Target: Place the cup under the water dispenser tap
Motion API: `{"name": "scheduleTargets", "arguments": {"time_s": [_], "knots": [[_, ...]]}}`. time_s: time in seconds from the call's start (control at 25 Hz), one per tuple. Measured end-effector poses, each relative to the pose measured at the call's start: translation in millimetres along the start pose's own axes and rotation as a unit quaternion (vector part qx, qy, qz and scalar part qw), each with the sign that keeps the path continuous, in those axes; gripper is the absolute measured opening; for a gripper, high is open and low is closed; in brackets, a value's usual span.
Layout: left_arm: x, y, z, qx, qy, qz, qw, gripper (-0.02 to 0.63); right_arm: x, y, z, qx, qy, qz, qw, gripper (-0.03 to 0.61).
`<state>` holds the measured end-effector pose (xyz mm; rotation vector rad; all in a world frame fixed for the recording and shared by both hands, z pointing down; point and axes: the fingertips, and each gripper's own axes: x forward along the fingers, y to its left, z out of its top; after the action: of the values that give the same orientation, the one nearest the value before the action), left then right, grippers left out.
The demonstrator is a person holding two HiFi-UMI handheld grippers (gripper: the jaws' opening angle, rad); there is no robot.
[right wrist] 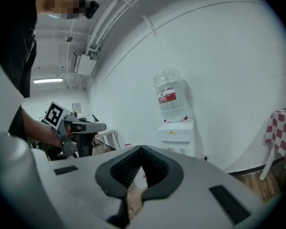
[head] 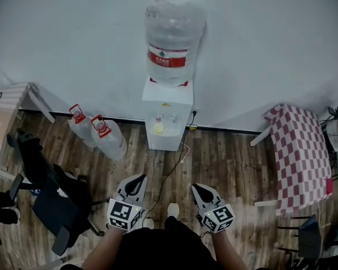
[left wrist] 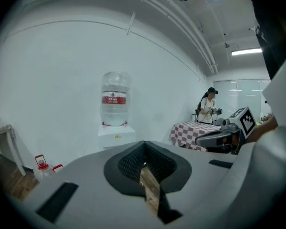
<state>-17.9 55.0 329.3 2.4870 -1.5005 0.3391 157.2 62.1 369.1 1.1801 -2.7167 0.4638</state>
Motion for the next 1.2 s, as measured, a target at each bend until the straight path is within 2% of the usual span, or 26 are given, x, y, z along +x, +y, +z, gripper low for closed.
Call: {"name": "scheduleTargets", "arguments": {"time_s": [0.4, 0.6, 0.8, 1.2], "knots": [[-60.1, 15.3, -21.0, -0.002, -0.015, -0.029, 0.9995, 0.014, -25.3, 62.7, 8.2, -0.018, -0.032, -0.056, 0.998, 0.021], [-76.8, 17.6, -22.2, -0.007, -0.027, -0.040, 0.9988, 0.014, -35.6, 79.8, 6.1, -0.002, -0.044, -0.072, 0.996, 0.021], [-83.8, 23.7, -21.0, -0.010, -0.030, -0.030, 0.9990, 0.014, -36.4, 84.1, 11.7, -0.014, -0.047, -0.063, 0.997, 0.021], [-69.6, 10.7, -10.3, -0.010, -0.025, -0.001, 0.9996, 0.014, -41.3, 56.7, 28.4, -0.014, -0.044, -0.037, 0.998, 0.021]]}}
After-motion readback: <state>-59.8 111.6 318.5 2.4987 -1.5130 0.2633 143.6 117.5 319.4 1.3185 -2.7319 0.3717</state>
